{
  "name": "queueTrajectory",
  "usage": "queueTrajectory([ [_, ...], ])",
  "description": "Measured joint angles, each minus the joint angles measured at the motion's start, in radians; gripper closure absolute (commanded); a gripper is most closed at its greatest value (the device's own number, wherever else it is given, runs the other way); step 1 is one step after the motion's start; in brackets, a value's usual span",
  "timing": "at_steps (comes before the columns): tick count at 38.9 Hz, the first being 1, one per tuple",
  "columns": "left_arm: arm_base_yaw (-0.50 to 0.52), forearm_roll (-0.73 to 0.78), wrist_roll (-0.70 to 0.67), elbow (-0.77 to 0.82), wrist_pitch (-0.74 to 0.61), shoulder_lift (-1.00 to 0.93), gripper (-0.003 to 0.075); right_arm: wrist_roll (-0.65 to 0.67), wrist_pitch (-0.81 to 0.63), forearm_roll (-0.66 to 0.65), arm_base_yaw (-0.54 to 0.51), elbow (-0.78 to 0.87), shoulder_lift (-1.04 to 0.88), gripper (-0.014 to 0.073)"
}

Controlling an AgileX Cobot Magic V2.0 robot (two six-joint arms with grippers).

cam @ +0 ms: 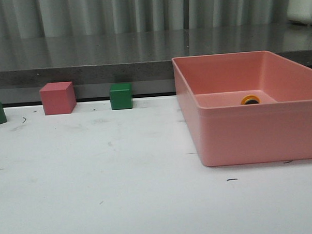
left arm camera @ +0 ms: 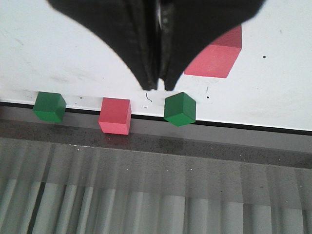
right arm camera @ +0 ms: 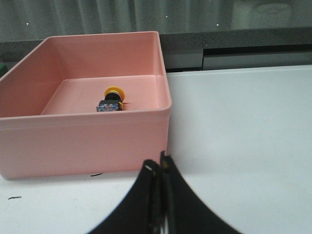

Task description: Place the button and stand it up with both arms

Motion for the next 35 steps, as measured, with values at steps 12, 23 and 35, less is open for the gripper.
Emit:
queueTrajectory([
  [12, 0.000, 0.000, 0.000, 0.000, 0.000, 0.000, 0.0741, 0.000, 0.000, 0.000, 0.000, 0.000, 0.000, 0.0657],
  [23, 0.000, -0.005, 0.000, 0.000, -0.142, 0.000, 0.0741, 0.000, -0.018, 0.020, 0.000, 0.000, 0.000, 0.0657],
  [35, 0.000, 0.001, 0.000, -0.181, -0.072, 0.041, 0.0741, 0.000, 0.055, 0.035, 0.000, -0.183, 0.000, 0.0655],
])
